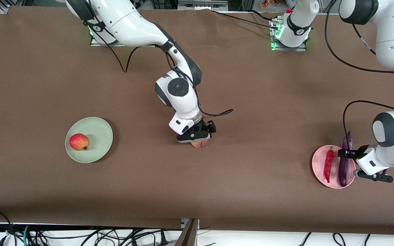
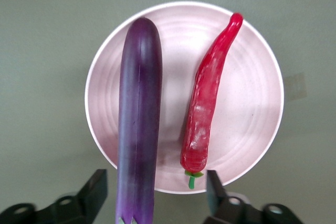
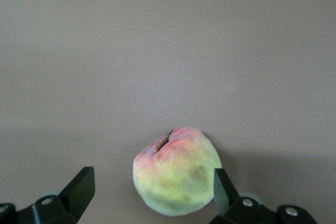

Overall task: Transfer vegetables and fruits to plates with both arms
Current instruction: 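Carry the eggplant to the pink plate while the right gripper reaches the peach, then release the eggplant on the pink plate while the right gripper grasps the peach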

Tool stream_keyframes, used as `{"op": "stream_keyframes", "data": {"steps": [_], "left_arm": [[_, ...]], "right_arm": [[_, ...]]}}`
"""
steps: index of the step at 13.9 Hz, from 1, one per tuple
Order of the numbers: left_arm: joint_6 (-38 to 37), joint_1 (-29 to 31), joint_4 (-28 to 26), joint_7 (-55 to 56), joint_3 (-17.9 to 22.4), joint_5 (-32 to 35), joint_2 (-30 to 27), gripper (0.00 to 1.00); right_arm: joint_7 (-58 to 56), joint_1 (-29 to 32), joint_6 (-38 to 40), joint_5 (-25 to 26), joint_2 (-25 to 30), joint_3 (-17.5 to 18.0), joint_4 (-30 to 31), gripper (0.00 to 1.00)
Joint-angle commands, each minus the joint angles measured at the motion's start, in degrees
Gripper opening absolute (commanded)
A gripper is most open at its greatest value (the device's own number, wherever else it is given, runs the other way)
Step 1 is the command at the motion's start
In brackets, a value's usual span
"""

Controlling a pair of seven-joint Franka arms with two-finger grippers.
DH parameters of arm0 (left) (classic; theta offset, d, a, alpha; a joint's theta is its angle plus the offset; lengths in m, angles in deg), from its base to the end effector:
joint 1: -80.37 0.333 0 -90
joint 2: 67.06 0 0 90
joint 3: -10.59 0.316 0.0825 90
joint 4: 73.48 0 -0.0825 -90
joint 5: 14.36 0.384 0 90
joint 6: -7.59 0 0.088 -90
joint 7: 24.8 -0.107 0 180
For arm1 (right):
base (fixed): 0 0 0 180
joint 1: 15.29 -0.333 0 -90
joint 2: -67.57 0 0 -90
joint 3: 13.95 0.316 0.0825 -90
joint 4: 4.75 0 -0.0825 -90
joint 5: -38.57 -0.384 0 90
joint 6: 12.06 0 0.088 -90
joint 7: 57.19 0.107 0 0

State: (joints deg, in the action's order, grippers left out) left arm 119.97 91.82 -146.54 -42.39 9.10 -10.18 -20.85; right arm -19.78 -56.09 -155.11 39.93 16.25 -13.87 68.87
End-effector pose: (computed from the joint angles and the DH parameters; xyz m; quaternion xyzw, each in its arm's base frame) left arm 0.7224 0.1363 0.2598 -0.9948 0.0788 0.0637 0.0083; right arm 0.5877 0.5085 0.2394 -0.9868 -0.0378 -0.1271 0.0931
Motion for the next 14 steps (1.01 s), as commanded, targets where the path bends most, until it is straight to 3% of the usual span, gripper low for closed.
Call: {"op": "stream_keyframes", "data": {"steps": [1,4,6,9,12,13,14], "left_arm": [[-1.11,-0.19,1.08,-0.25,-0.09,0.04,-1.99,1.0],[-2.6,-0.28,-0.06,5.09,-0.53,-5.31,-10.58,1.0],[-8.99,-1.07,0.55,10.53,-2.2,-4.71,-14.9,1.0],[-12.53,-3.88,0.03,25.98,-2.9,-5.58,-21.83,1.0],[-25.34,-4.23,0.28,27.08,-5.81,-4.27,-23.09,1.0],[-25.28,-4.76,0.2,27.26,-5.89,-1.92,-24.14,1.0],[-25.2,-5.28,-0.93,27.08,-5.55,-0.5,-28.58,1.0]], "right_arm": [[0.74,-0.07,-2.4,1.98,-0.88,-0.43,-0.32,1.0],[0.82,-0.15,-3.12,3.73,-1.85,-0.43,-0.32,1.0],[0.74,-0.24,-3.9,3.82,-2.29,-0.43,-0.23,1.0],[0.82,-0.59,-5.49,4.44,-2.99,-0.43,0.21,1.0],[0.82,-0.94,-6.28,4.53,-3.87,-0.43,0.3,1.0],[0.82,-0.94,-6.46,4.53,-4.05,-0.43,0.3,1.0],[0.74,-1.03,-6.46,4.62,-4.23,-0.43,0.38,1.0]]}}
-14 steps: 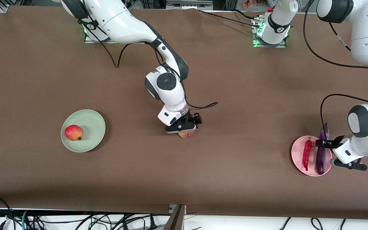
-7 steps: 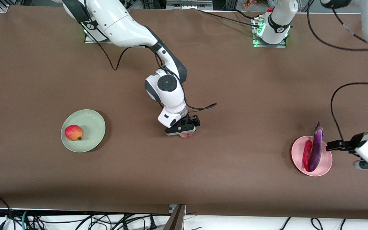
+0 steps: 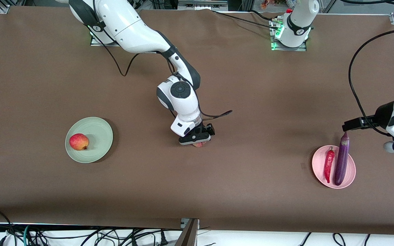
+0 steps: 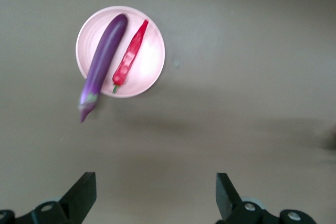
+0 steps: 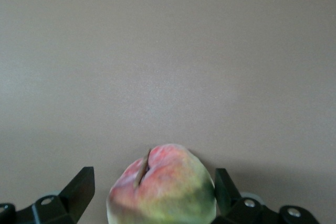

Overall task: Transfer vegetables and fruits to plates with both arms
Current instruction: 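Release the eggplant on the pink plate while the right gripper grasps the peach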

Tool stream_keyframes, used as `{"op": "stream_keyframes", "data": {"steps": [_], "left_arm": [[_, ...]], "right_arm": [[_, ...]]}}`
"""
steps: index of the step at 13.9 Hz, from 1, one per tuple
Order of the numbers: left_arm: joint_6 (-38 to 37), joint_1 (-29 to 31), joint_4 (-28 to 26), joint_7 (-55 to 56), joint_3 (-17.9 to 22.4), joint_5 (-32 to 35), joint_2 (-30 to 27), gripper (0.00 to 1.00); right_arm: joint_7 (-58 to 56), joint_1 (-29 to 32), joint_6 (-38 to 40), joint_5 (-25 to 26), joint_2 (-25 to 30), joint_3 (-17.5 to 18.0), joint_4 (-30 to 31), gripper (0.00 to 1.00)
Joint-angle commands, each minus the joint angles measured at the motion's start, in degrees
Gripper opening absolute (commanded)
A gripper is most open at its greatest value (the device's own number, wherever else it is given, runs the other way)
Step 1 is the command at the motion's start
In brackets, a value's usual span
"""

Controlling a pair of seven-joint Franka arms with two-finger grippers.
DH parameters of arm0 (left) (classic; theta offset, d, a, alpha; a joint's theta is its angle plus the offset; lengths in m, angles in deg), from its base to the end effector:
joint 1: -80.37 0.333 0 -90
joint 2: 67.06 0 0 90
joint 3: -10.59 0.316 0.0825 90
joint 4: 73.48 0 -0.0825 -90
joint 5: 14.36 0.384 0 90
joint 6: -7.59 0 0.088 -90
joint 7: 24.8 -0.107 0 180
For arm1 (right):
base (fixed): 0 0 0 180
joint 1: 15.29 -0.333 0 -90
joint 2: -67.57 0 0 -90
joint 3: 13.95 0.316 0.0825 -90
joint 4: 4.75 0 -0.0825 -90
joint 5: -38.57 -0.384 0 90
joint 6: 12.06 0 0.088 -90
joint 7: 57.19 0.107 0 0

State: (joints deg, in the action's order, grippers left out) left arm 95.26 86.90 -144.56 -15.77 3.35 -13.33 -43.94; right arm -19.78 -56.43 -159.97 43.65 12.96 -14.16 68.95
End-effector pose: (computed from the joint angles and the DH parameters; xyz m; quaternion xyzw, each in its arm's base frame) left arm 0.6637 0.0102 0.5307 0.9954 0.0759 -0.0566 0.0112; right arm 0.5852 0.5106 0.2041 -0.9829 -0.0642 -0.1513 0.0834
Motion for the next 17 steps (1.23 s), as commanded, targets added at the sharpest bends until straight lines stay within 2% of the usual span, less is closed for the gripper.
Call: {"op": "stream_keyframes", "data": {"steps": [1,3,4,6,8,12,17], "left_arm": [[-0.48,-1.42,-8.49,0.02,1.86,2.74,-10.41,1.0],[1.7,-6.59,-17.56,0.11,5.81,1.87,-19.47,1.0],[2.67,-7.4,-21.0,0.11,7.39,0.74,-21.95,1.0],[2.77,-7.5,-21.03,0.11,8.9,-5.41,-21.89,1.0],[2.68,-6.7,-20.25,-0.24,8.91,-5.43,-20.92,1.0],[3.38,-6.26,-19.54,-0.42,8.99,-4.81,-20.83,1.0],[3.56,-6.79,-19.36,-0.42,8.29,-2.09,-20.31,1.0]], "right_arm": [[0.74,-0.69,-1.6,1.33,-0.94,-0.14,0.48,1.0],[0.74,-0.69,-1.6,1.68,-1.02,-0.14,0.57,0.98],[0.74,-0.78,-1.6,1.77,-1.02,-0.14,0.57,0.92],[0.56,-0.69,-1.6,1.68,-1.02,-0.14,0.57,0.77],[0.39,-0.69,-1.51,1.59,-0.76,-0.14,0.57,0.64],[-0.14,0.01,0.5,1.16,0.73,-0.22,0.48,0.59],[-5.65,5.19,17.62,0.54,8.72,0.04,0.57,0.6]]}}
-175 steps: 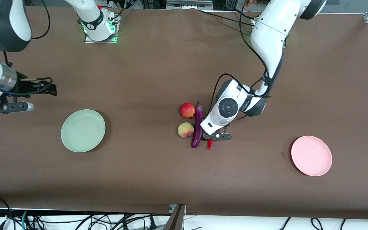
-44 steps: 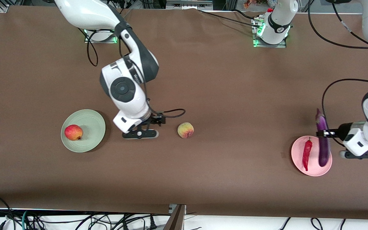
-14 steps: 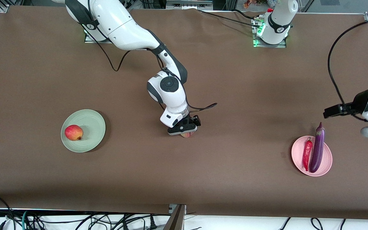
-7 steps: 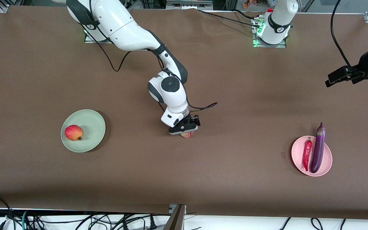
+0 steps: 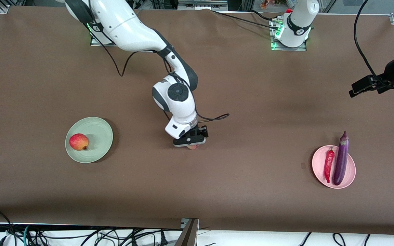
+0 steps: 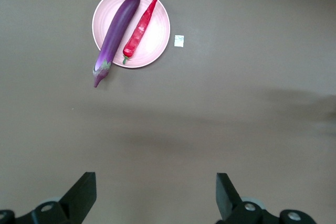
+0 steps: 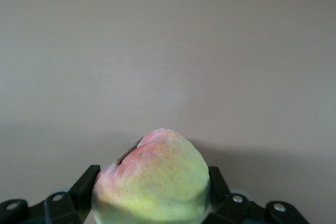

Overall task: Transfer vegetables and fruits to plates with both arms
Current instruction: 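Carry the peach onto the green plate with the right gripper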

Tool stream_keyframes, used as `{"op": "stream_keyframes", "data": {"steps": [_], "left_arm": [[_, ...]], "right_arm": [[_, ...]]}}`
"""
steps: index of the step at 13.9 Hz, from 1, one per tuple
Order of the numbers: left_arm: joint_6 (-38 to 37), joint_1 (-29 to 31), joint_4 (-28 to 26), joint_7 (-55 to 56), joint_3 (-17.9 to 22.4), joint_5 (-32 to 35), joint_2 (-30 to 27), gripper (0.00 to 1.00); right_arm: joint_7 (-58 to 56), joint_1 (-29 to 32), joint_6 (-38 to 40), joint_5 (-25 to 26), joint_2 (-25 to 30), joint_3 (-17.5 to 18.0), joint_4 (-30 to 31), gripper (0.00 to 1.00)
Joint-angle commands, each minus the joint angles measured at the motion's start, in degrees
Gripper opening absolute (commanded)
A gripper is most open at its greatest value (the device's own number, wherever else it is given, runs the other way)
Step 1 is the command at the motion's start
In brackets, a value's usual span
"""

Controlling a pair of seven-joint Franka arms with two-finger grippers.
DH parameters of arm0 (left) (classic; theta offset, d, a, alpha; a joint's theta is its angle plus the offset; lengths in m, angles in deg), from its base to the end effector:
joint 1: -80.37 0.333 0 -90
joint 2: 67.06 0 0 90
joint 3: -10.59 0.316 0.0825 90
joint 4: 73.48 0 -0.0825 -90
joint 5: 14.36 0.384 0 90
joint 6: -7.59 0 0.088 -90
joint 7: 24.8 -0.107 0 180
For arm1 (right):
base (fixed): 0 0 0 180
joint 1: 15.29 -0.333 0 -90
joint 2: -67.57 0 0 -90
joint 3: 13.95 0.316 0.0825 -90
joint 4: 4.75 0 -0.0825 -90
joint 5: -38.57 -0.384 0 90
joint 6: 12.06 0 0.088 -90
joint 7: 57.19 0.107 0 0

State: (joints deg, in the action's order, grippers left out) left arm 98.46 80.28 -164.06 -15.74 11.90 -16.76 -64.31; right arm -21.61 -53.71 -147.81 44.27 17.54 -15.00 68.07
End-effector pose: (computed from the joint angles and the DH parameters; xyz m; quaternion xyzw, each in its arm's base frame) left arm 0.5690 0.0074 0.5941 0.9955 0.0903 -0.0228 0.0189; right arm 0.6121 0.4709 0.2493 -0.9914 -0.0510 -0.1170 0.0304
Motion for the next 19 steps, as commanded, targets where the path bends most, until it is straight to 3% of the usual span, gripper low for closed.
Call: {"op": "stream_keyframes", "data": {"steps": [1,7,11,15,19], "left_arm": [[0.45,-0.08,0.14,-0.45,-0.26,1.34,0.06,1.0],[0.45,0.36,0.23,-0.45,0.27,1.26,-0.02,1.0],[0.45,0.54,0.31,-0.45,0.53,1.26,-0.02,1.0],[0.45,0.62,0.32,-0.45,0.45,1.26,-0.02,1.0],[0.45,0.54,0.32,-0.45,0.44,1.26,-0.02,1.0]], "right_arm": [[-6.72,3.52,7.85,-0.86,5.46,0.87,1.8,0.6],[-26.84,14.67,16.56,-6.32,13.11,0.69,7.86,0.6],[-42.93,24.43,21.75,-6.32,13.56,0.61,8.04,0.6],[-49.37,31.64,21.94,-6.49,12.94,0.6,11.2,0.6],[-48.59,31.92,21.58,-7.02,12.68,0.69,13.4,0.6]]}}
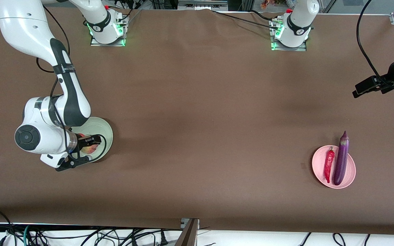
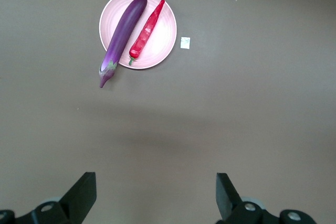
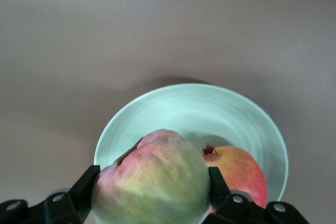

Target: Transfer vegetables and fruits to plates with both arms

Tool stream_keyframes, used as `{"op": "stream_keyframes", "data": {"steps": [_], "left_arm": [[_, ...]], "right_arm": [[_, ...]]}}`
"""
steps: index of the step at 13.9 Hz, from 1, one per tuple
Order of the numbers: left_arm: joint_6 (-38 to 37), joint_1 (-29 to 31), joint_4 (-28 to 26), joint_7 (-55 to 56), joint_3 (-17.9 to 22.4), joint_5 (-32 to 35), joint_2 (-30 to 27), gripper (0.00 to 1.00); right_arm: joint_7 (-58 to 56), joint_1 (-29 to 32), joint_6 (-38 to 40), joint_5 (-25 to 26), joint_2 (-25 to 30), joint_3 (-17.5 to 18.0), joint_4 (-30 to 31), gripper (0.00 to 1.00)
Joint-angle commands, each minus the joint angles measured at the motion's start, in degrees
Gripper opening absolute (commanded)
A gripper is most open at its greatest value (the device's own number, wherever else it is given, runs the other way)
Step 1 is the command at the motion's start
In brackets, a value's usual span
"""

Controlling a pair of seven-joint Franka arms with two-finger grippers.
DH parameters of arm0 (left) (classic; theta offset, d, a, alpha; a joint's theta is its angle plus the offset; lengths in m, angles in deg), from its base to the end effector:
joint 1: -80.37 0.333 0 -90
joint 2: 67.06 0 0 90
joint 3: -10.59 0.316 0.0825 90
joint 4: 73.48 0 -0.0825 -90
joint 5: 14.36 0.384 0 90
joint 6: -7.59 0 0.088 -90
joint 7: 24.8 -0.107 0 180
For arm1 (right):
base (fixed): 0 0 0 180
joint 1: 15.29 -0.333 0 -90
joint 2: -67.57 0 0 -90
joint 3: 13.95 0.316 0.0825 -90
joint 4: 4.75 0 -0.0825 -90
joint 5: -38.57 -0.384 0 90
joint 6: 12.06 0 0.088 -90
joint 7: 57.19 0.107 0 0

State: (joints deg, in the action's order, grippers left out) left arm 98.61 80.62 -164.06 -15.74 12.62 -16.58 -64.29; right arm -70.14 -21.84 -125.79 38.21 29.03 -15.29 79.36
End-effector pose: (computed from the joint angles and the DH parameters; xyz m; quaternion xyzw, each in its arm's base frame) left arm 0.5691 0.0181 0.5942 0.9947 0.0995 -0.0214 0.0173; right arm 0.6964 0.0666 0.2718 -0.9844 -0.1578 0.0778 0.0006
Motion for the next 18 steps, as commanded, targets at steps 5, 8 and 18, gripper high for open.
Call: {"op": "stream_keyframes", "data": {"steps": [5,8,18], "left_arm": [[0.29,0.2,0.31,-0.45,-0.37,1.07,0.04,1.0],[0.29,0.2,0.23,-0.45,-0.37,1.07,-0.05,1.0],[0.21,0.2,0.31,-0.45,-0.37,1.07,-0.05,1.0]], "right_arm": [[-0.06,0.14,-2.72,-0.96,-0.47,0.99,4.48,0.6],[-0.06,0.58,-3.51,-1.05,-1.97,0.99,4.49,0.6],[-0.67,1.19,-4.94,-0.87,-0.93,0.99,3.8,1.0]]}}
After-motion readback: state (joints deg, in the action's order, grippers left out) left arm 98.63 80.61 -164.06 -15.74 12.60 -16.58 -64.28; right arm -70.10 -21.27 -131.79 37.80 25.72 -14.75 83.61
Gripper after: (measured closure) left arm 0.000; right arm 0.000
